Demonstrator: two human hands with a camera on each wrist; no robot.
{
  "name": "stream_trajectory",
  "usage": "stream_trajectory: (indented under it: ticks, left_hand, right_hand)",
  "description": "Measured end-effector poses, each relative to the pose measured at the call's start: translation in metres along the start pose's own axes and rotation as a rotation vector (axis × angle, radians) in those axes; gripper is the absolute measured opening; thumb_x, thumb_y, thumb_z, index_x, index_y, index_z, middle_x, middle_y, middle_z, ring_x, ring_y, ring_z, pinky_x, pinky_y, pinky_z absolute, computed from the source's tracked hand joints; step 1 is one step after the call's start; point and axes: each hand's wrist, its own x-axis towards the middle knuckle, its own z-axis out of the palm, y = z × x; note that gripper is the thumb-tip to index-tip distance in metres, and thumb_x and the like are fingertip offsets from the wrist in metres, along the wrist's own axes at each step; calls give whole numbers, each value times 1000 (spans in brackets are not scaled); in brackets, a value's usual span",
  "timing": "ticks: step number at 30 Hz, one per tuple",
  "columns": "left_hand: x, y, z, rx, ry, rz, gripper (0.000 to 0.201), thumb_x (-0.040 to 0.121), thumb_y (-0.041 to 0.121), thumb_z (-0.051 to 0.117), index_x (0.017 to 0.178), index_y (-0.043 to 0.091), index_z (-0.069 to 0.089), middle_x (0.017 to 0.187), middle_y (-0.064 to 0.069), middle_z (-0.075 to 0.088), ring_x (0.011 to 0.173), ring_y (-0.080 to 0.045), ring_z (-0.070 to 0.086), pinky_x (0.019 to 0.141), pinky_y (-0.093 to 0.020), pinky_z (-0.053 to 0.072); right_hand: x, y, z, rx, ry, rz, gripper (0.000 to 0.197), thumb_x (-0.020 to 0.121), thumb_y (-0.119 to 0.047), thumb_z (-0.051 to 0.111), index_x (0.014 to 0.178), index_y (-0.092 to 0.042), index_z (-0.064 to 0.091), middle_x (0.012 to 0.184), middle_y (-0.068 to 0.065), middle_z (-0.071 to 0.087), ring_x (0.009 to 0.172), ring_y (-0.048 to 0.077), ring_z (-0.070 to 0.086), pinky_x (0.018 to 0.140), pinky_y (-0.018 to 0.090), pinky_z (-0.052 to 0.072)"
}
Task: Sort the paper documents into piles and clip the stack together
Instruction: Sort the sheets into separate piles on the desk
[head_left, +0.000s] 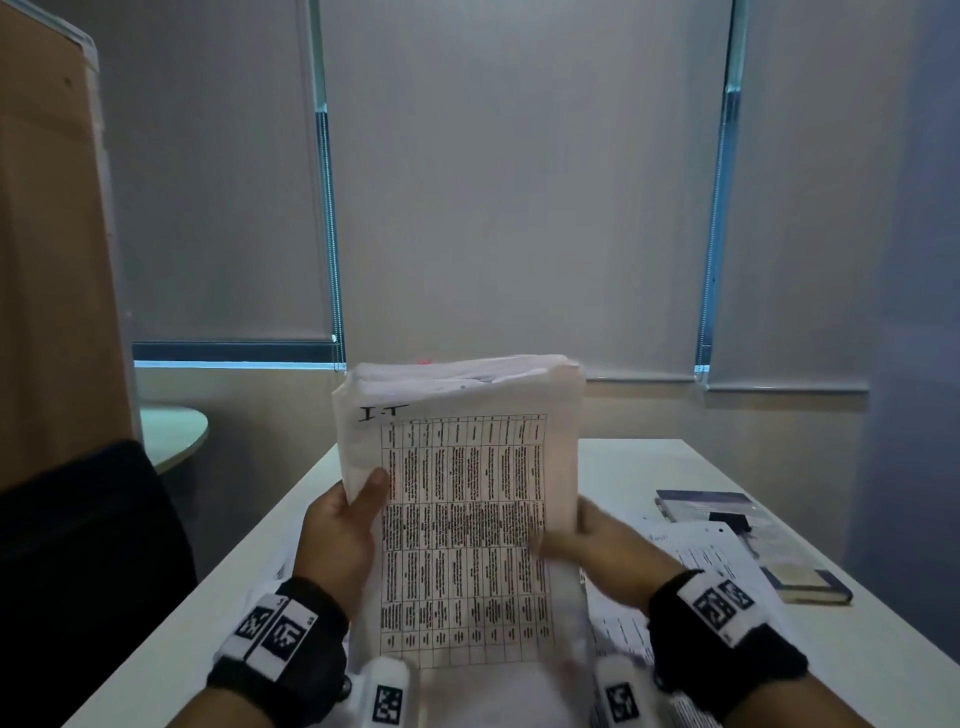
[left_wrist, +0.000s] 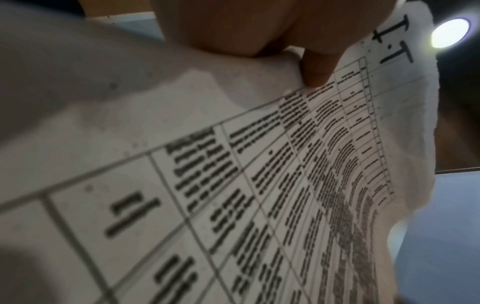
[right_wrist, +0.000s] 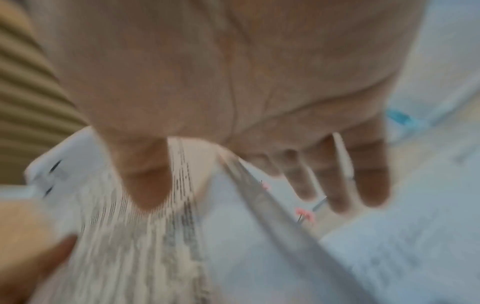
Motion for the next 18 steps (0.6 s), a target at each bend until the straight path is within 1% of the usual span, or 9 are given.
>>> stream_trajectory:
  ticks: [2, 4, 6, 8, 10, 13, 14, 16, 18]
  left_hand:
    - [-5, 3, 7, -28, -22, -6, 25, 102, 26, 53, 106, 12, 73, 98, -8, 80, 95, -31, 75, 92, -48, 55]
    - [-8, 10, 16, -61, -30, 10, 24, 103, 28, 53, 105, 14, 74, 96, -6, 80, 94, -29, 75, 89, -45, 57]
    - [-9, 18, 27, -46, -3, 64, 21, 104, 28, 52, 96, 24, 70, 82, 9, 79, 83, -10, 76, 72, -25, 58]
    - [-10, 24, 37, -13, -2, 145, 20, 105, 26, 47, 94, 30, 64, 78, 14, 76, 72, 6, 71, 57, -9, 51]
    - [-12, 26, 47, 22, -5, 204, 16, 105, 27, 47, 99, 32, 60, 91, 7, 74, 80, -1, 72, 64, -15, 53]
    - [-16, 12, 47, 6, 21, 169, 11, 102, 20, 53, 100, 31, 57, 98, 4, 70, 90, -14, 69, 71, -29, 52]
    - [-17, 3, 42, 16, 21, 128, 13, 101, 17, 56, 100, 30, 57, 99, 2, 70, 91, -16, 68, 71, -30, 52]
    - [-23, -13, 31, 61, -21, 28, 15, 98, 11, 59, 102, 25, 62, 96, -5, 73, 87, -22, 70, 65, -29, 55]
    - [-25, -25, 17, 95, -86, -67, 16, 95, 6, 60, 103, 16, 69, 91, -10, 78, 88, -30, 73, 69, -33, 58]
  right_hand:
    - [12, -8, 2, 311, 202, -91, 60, 72, -46, 77, 123, -24, 56, 110, -4, 72, 102, 19, 69, 96, 47, 52]
    - [17, -20, 8, 322, 402, -162, 31, 84, -30, 73, 111, -19, 64, 100, 0, 74, 96, 24, 70, 91, 47, 55]
    - [17, -31, 16, 238, 583, -231, 11, 90, -23, 66, 99, -16, 66, 90, 2, 73, 85, 23, 70, 80, 44, 59]
    - [13, -45, 22, 234, 695, -307, 8, 90, -22, 66, 91, -14, 65, 82, 1, 71, 74, 16, 68, 65, 29, 59]
    - [8, -57, 30, 237, 728, -349, 7, 89, -19, 66, 87, -12, 63, 76, 1, 67, 66, 12, 64, 52, 17, 52]
    - [4, -55, 42, 313, 660, -297, 4, 87, -10, 61, 91, -11, 61, 81, 13, 67, 68, 27, 66, 57, 39, 59]
    - [3, -48, 47, 329, 617, -246, 9, 86, -7, 58, 94, -13, 59, 83, 13, 67, 69, 28, 67, 55, 38, 59]
    - [1, -31, 54, 325, 538, -134, 17, 87, -3, 56, 99, -15, 57, 81, 8, 65, 61, 20, 62, 44, 23, 52]
    - [-2, -19, 56, 349, 510, -83, 18, 86, 2, 55, 98, -11, 58, 74, 7, 60, 55, 15, 55, 44, 19, 45]
